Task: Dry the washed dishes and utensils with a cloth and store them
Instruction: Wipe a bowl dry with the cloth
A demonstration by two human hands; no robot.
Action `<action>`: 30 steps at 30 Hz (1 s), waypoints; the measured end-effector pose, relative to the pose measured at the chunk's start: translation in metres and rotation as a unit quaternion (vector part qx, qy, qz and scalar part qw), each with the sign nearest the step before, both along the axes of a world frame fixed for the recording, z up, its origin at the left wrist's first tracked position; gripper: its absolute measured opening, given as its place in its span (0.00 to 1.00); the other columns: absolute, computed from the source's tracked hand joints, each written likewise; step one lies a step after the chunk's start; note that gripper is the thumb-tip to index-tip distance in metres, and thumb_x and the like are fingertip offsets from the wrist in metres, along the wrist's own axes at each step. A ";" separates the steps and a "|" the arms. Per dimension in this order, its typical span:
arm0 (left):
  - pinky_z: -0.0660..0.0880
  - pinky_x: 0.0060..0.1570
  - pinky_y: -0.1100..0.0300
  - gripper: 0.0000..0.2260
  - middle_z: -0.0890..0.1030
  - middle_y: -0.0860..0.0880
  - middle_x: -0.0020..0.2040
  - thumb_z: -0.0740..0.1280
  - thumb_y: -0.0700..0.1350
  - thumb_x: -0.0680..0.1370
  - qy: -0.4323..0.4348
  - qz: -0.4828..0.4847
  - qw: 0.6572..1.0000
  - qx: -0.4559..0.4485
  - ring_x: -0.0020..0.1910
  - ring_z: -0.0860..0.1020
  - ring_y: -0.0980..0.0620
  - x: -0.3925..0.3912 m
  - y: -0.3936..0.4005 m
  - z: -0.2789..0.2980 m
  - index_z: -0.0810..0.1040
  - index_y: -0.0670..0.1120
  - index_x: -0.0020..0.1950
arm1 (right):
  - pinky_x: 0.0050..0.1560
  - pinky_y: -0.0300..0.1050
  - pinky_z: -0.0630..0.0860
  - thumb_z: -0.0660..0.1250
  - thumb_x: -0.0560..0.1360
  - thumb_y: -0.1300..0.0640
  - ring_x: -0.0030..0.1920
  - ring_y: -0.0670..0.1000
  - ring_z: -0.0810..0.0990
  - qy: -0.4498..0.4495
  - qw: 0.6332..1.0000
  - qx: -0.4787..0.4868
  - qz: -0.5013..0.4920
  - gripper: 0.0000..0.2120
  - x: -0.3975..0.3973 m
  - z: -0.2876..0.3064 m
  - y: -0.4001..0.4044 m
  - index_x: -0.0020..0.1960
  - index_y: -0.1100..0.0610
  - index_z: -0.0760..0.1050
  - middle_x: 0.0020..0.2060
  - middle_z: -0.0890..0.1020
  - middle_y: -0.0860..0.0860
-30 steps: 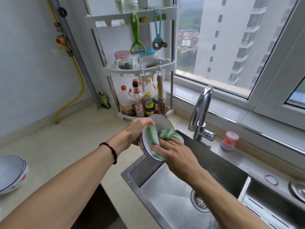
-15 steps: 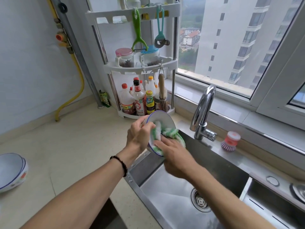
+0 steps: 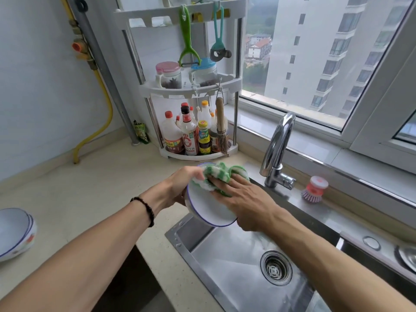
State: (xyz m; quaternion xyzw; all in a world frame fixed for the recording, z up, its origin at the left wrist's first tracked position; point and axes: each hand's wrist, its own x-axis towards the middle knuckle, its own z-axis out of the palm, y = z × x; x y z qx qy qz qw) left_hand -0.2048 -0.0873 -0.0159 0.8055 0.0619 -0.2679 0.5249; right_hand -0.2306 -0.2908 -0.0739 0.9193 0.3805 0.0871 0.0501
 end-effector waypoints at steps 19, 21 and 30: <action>0.41 0.79 0.45 0.33 0.64 0.50 0.78 0.58 0.73 0.69 -0.379 -0.346 0.786 0.345 0.81 0.48 0.51 -0.001 -0.001 -0.016 0.80 0.52 0.63 | 0.39 0.45 0.65 0.70 0.67 0.68 0.45 0.54 0.77 0.060 0.983 0.165 -0.061 0.17 -0.015 -0.015 -0.008 0.52 0.53 0.80 0.41 0.79 0.48; 0.34 0.77 0.46 0.22 0.70 0.50 0.75 0.67 0.65 0.72 -0.377 -0.428 0.697 0.435 0.81 0.51 0.51 -0.001 0.001 -0.025 0.82 0.54 0.60 | 0.39 0.46 0.68 0.69 0.70 0.67 0.46 0.54 0.77 0.073 0.982 0.166 -0.043 0.18 -0.011 -0.014 -0.010 0.56 0.52 0.81 0.43 0.81 0.49; 0.79 0.42 0.56 0.13 0.84 0.48 0.44 0.81 0.50 0.68 -0.170 -0.288 0.889 0.313 0.45 0.80 0.48 -0.007 0.005 -0.016 0.86 0.45 0.47 | 0.49 0.52 0.80 0.72 0.77 0.61 0.51 0.49 0.80 0.084 0.841 0.503 -0.181 0.23 -0.024 -0.040 -0.006 0.71 0.55 0.75 0.56 0.81 0.49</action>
